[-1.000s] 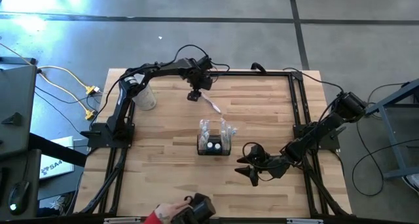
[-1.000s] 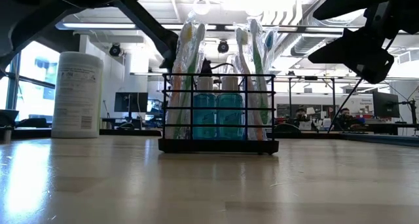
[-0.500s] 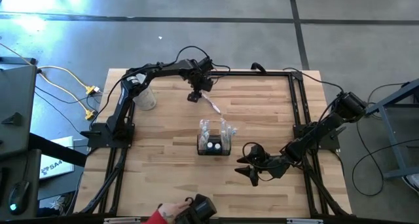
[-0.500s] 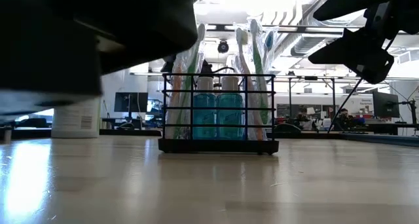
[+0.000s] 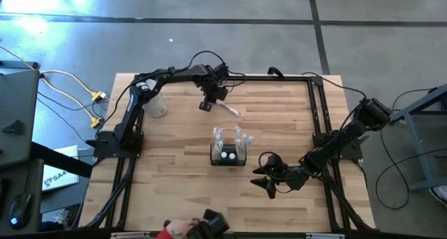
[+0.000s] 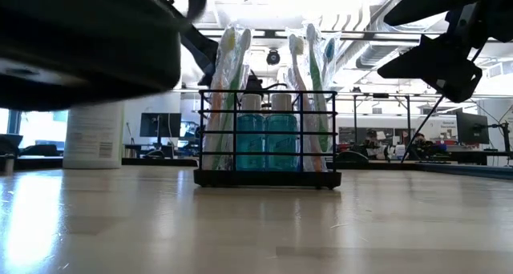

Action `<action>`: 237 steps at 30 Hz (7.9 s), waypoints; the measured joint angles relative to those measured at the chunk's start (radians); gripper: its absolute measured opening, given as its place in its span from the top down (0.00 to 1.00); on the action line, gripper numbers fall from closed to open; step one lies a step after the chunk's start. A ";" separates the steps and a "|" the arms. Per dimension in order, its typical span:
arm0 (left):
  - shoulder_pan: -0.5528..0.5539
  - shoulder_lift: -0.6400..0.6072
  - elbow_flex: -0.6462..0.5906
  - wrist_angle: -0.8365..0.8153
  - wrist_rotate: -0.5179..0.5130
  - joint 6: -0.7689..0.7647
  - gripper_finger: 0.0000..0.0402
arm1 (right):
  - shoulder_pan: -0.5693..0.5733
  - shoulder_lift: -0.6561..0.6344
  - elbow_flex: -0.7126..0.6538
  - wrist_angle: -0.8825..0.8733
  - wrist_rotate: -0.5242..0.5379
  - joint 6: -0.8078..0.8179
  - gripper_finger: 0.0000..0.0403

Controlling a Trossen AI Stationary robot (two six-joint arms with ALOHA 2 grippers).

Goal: Pick & Place toothbrushing station
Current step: Put the violet toothbrush into the black wire organizer

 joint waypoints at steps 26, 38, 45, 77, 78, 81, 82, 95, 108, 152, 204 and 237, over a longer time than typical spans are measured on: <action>-0.286 -0.376 -0.005 -0.522 -0.575 -0.502 1.00 | 0.025 0.000 0.000 -0.004 -0.026 -0.245 0.43; -0.694 -0.567 -0.002 -0.761 -0.769 -0.837 1.00 | 0.018 0.000 0.000 0.014 -0.024 -0.368 0.43; -0.874 -0.615 -0.003 -0.751 -1.018 -0.957 1.00 | -0.001 0.000 0.000 0.027 -0.033 -0.447 0.43; -1.306 -0.344 -0.002 0.001 -1.476 0.095 1.00 | -0.045 -0.030 0.000 0.483 -0.048 -0.677 0.43; -1.303 -0.340 -0.002 0.039 -1.462 0.132 1.00 | -0.053 -0.030 0.000 0.513 -0.051 -0.691 0.43; -1.285 -0.337 -0.002 0.140 -1.436 0.239 1.00 | -0.085 -0.030 0.000 0.535 -0.073 -0.701 0.43; -1.280 -0.337 -0.002 0.168 -1.424 0.269 1.00 | -0.097 -0.030 0.000 0.528 -0.089 -0.691 0.43; -1.193 -0.337 -0.002 0.431 -1.211 0.510 1.00 | -0.171 -0.030 0.000 0.528 -0.216 -0.535 0.43; -1.139 -0.337 -0.002 0.570 -1.139 0.642 1.00 | -0.192 -0.030 0.000 0.506 -0.209 -0.517 0.43; -1.140 -0.338 0.000 0.724 -1.110 0.545 0.71 | -0.097 -0.145 0.000 0.332 0.011 -0.791 0.95; -1.051 -0.874 -0.067 -0.309 -0.905 -1.255 0.40 | -0.349 -0.581 -0.350 0.628 -0.628 -1.225 0.95; -1.050 -1.508 -1.007 0.490 -0.749 -1.145 0.40 | -0.625 0.256 -0.125 1.075 -0.858 -0.981 0.95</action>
